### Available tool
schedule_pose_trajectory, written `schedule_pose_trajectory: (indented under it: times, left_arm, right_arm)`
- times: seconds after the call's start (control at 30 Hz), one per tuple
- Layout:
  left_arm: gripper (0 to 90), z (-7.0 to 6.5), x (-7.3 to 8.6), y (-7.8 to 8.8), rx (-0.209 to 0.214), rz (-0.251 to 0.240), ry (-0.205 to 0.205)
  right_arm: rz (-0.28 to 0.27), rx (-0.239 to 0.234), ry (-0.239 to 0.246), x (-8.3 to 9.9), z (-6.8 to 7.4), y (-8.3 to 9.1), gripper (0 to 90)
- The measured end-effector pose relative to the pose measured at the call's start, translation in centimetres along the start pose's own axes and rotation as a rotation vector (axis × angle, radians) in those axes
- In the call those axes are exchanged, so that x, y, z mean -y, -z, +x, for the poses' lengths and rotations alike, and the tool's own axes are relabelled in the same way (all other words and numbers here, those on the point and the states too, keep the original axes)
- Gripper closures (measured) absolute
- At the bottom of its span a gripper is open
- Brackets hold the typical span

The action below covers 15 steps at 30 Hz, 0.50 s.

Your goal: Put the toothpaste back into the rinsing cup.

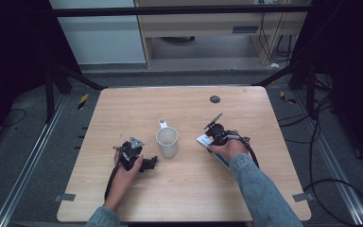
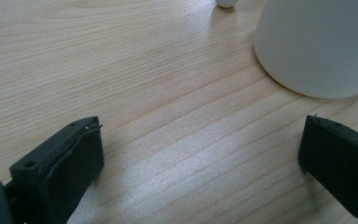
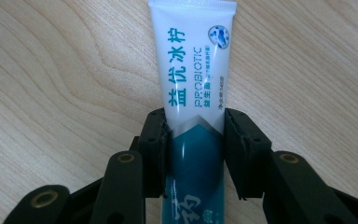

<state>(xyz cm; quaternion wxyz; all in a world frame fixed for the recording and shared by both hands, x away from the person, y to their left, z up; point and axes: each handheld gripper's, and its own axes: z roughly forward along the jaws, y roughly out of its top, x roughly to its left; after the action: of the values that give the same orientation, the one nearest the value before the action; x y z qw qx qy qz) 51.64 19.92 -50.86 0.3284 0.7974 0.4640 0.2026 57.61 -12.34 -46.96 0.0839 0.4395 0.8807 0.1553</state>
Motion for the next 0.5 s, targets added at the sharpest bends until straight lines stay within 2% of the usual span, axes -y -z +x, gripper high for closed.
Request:
schedule_pose_trajectory:
  times: [0.2, 0.33, 0.5]
  left_arm:
    - [0.0, 0.00, 0.00, 0.00, 0.000, 0.000, 0.000]
    - [0.0, 0.00, 0.00, 0.00, 0.000, 0.000, 0.000]
    - [0.0, 0.01, 0.00, 0.00, 0.000, 0.000, -0.001]
  right_arm:
    - [0.007, 0.011, -0.007, -0.11, 0.18, 0.05, 64.6]
    - [0.000, 0.017, -0.005, -0.22, 0.25, 0.42, 72.3]
    - [0.014, 0.013, -0.004, -0.41, 0.25, 0.59, 74.4]
